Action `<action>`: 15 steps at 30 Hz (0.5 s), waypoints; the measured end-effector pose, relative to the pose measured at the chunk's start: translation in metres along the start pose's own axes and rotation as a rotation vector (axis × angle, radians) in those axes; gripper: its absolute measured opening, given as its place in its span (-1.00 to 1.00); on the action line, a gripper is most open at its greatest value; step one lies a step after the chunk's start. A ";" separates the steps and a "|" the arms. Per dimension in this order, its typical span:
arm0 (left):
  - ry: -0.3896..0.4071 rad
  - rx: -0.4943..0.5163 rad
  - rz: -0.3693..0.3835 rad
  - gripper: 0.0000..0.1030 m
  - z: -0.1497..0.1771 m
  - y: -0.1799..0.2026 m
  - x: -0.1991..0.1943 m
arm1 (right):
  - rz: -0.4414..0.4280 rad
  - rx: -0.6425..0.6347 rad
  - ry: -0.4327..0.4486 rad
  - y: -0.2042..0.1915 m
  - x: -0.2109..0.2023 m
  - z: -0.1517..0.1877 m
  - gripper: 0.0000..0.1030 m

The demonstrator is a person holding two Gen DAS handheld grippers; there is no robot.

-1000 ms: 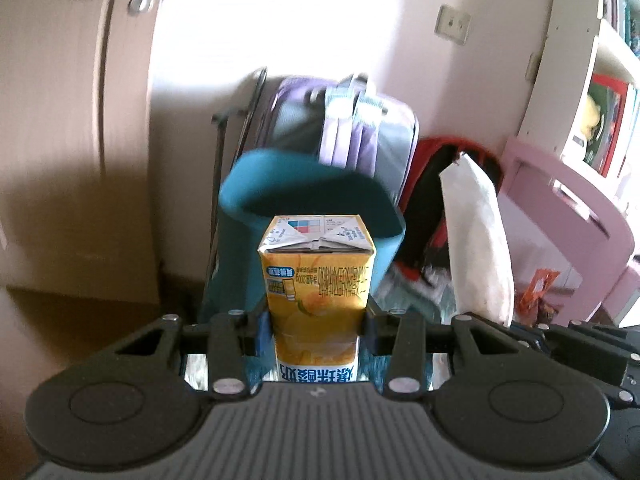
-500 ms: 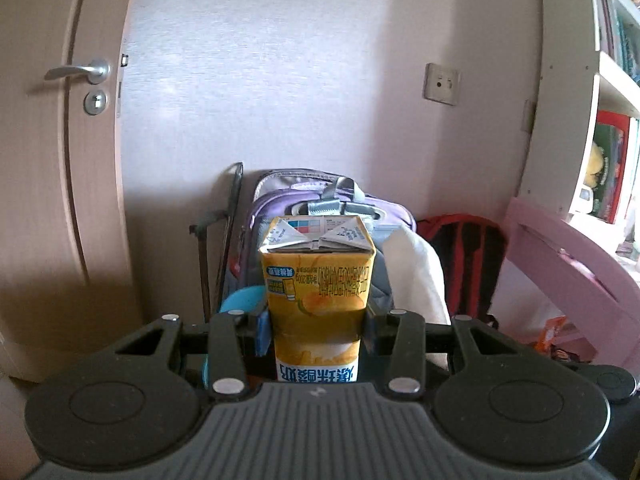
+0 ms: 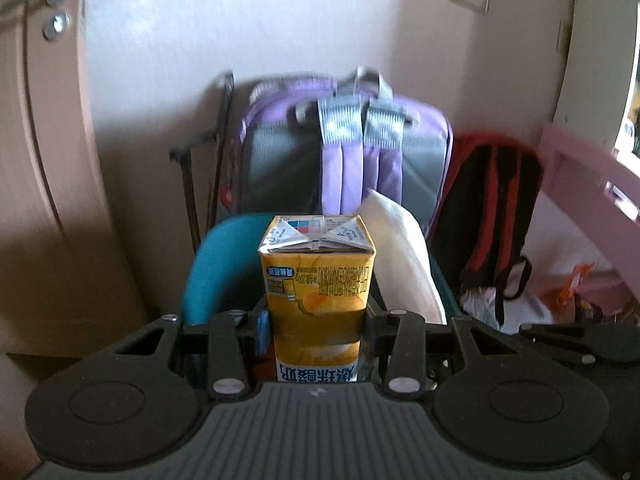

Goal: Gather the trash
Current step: 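Lift the juice carton and white tissue up over the teal wastebasket, then lower both items into the wastebasket and open both tools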

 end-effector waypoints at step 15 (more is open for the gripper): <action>-0.054 0.003 -0.004 -0.12 0.025 0.006 0.017 | -0.009 -0.016 -0.061 0.002 0.015 0.016 -0.46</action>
Point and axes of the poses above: each gripper's, at about its wrist camera, not at the fingertips, and x roughly the way its jaws point, y to its right, z to its underside, the point moved 3 cm from there along x, roughly the way its jaws point, and after that the axes turned 13 degrees about -z, right-handed, at the moved point
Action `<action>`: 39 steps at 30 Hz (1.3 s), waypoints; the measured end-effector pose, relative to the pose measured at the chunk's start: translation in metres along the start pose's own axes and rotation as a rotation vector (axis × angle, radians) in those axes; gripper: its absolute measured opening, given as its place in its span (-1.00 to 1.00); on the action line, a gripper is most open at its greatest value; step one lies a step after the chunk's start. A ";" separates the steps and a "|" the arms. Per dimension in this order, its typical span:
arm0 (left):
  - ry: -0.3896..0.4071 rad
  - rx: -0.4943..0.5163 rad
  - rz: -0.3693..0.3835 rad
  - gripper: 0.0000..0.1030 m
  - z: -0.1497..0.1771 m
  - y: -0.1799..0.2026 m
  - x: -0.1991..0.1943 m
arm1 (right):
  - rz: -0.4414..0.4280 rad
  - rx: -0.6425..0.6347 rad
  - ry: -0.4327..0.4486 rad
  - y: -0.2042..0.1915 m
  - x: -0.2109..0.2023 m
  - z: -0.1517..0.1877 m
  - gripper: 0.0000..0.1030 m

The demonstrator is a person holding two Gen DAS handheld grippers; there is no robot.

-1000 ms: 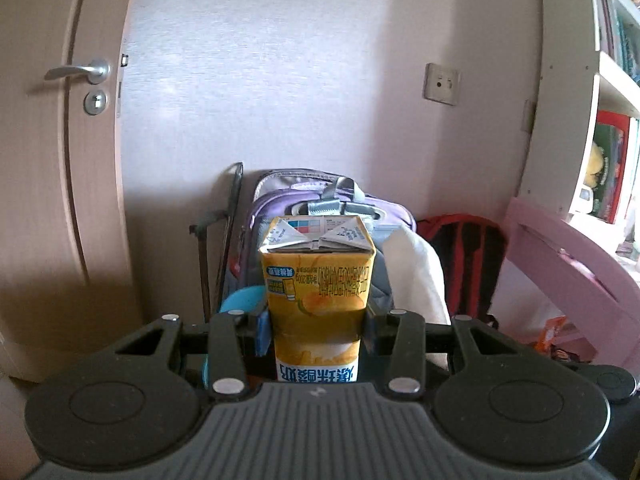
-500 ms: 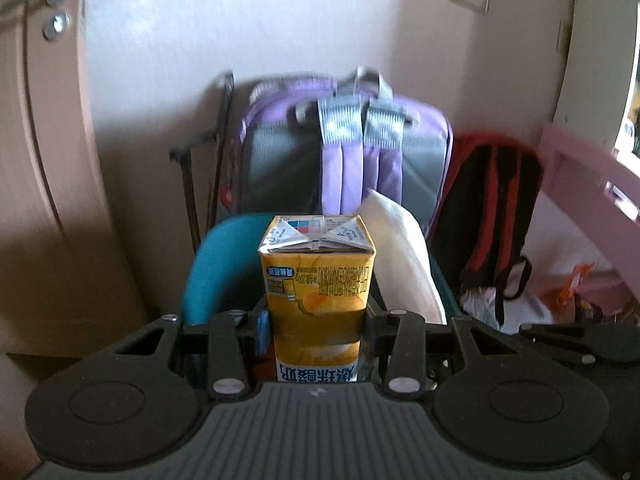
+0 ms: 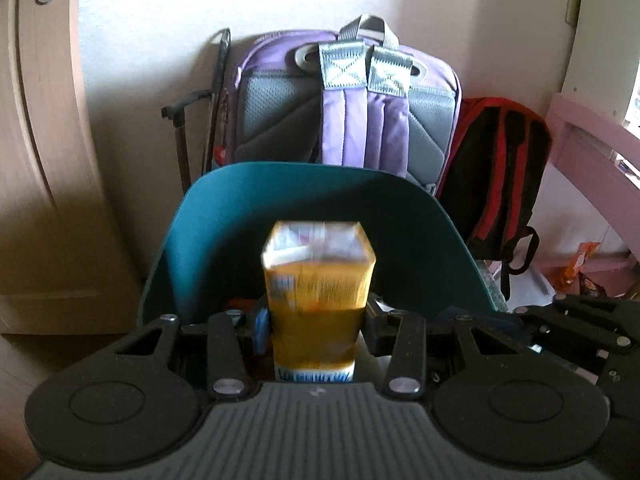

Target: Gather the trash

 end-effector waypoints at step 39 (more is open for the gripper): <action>0.217 -0.061 -0.002 0.84 0.051 -0.041 -0.151 | 0.033 -0.007 0.247 -0.048 -0.136 0.041 1.00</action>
Point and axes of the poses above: each gripper's, at about its wrist camera, not at the fingertips, and x roughly the way its jaws point, y to its right, z to its underside, the point moved 3 cm from there along x, roughly the way its jaws point, and after that the axes turned 13 degrees about -z, right-handed, at the moved point
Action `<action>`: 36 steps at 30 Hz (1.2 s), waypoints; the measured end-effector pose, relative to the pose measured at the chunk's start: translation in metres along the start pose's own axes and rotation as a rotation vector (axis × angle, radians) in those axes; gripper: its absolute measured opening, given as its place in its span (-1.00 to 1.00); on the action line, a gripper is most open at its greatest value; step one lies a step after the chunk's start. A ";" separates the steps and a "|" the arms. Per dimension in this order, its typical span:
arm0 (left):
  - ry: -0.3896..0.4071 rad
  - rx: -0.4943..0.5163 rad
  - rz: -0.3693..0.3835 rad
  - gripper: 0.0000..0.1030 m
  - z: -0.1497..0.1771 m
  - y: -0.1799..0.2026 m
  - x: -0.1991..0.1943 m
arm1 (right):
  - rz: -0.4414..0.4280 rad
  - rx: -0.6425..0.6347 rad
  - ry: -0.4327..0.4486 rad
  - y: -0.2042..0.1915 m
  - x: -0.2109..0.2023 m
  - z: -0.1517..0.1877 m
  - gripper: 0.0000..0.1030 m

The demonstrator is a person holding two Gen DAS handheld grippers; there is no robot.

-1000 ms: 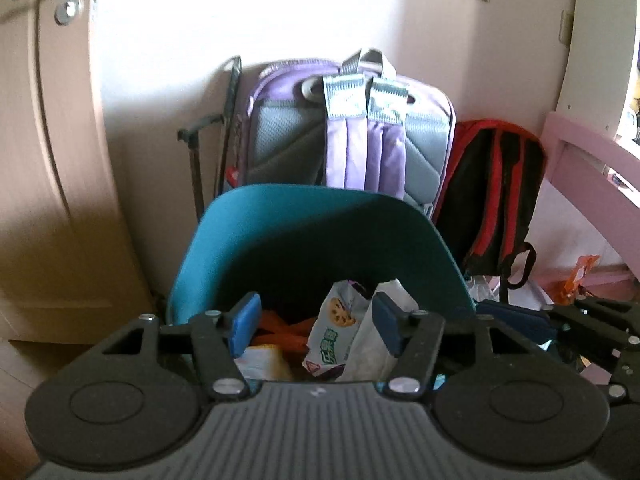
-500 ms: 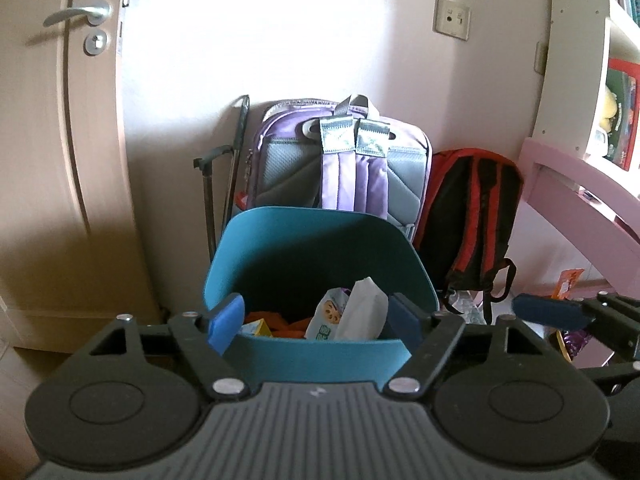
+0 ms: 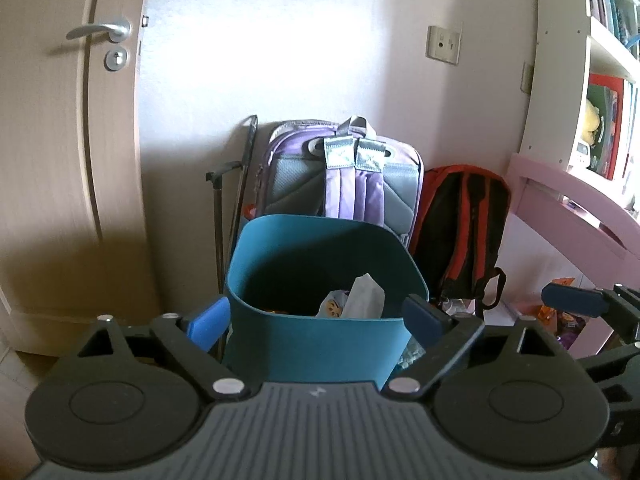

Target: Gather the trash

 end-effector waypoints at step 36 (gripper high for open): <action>-0.018 0.040 0.019 0.96 0.040 0.005 -0.048 | -0.001 0.092 0.040 -0.015 -0.056 0.022 1.00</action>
Point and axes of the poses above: each gripper's, at about its wrist camera, not at the fingertips, and x roughly the way its jaws point, y to its right, z to its underside, the point moved 3 cm from there along x, roughly the way its jaws point, and after that the axes turned 13 degrees about -z, right-handed, at the moved point
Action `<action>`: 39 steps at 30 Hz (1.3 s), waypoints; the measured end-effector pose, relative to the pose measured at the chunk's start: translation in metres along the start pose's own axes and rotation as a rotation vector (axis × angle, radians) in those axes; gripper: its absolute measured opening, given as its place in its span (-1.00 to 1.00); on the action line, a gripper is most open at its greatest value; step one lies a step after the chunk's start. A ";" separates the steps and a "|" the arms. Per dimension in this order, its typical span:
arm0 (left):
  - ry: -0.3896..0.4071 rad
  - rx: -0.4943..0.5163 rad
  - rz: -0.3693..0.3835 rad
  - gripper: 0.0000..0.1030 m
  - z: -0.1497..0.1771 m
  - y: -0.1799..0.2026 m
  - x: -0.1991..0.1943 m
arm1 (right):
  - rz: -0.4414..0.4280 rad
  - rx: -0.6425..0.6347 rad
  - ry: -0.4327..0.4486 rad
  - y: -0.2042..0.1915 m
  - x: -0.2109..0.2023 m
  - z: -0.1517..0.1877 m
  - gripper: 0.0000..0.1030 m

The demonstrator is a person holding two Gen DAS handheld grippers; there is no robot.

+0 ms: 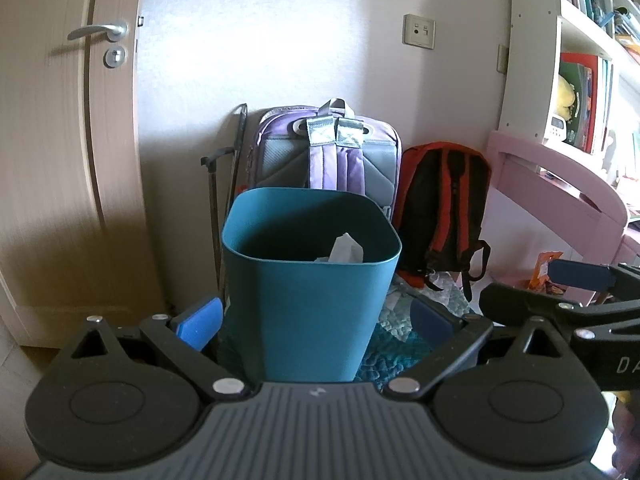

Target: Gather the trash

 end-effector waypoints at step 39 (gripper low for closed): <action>0.025 -0.022 -0.007 0.96 0.006 0.003 -0.005 | 0.011 0.019 -0.005 0.001 -0.005 0.009 1.00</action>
Point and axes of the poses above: each gripper's, at about its wrist camera, not at the fingertips, and x roughly the way its jaws point, y to its right, z to its underside, the point moved 3 cm from there along x, roughly the way its jaws point, and after that the axes turned 13 degrees about -z, right-handed, at the moved point
